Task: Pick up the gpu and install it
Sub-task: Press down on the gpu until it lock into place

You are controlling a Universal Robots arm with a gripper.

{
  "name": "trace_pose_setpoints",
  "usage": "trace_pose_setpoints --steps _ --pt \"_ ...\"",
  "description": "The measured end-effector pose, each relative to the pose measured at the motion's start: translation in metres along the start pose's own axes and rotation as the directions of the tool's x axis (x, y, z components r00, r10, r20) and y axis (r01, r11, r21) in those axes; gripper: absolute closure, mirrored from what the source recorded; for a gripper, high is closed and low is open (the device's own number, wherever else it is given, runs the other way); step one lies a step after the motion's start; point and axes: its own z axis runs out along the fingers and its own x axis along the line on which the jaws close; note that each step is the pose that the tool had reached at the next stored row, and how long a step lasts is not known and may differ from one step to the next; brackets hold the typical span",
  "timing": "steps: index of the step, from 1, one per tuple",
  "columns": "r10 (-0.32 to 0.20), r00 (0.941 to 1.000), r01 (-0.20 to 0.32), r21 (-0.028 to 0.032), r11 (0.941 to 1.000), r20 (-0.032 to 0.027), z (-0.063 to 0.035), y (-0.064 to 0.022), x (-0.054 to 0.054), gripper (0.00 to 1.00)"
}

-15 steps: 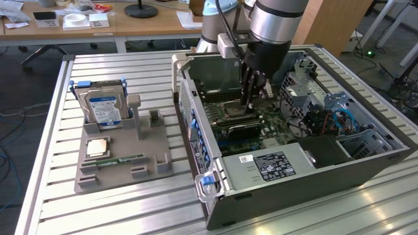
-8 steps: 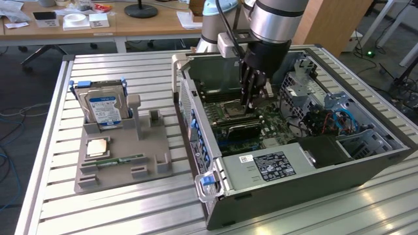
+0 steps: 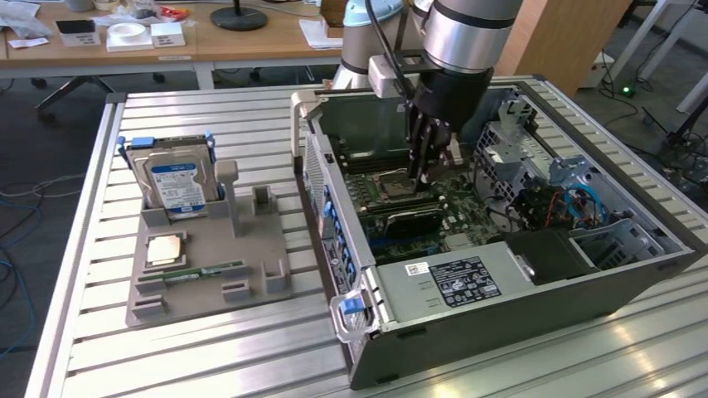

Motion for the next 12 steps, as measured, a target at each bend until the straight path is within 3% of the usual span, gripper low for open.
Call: trace_pose_setpoints --steps 1,3,5,12 --pt "0.000 1.0000 0.000 0.0000 1.0000 0.0000 0.0000 0.0000 0.0000 0.68" --pt "0.000 1.0000 0.000 0.0000 1.0000 0.0000 0.0000 0.0000 0.0000 0.80" --pt "0.000 1.0000 0.000 0.0000 1.0000 0.0000 0.0000 0.0000 0.0000 0.86" --pt "0.000 1.0000 0.000 0.0000 1.0000 0.0000 0.0000 0.0000 0.0000 0.89"
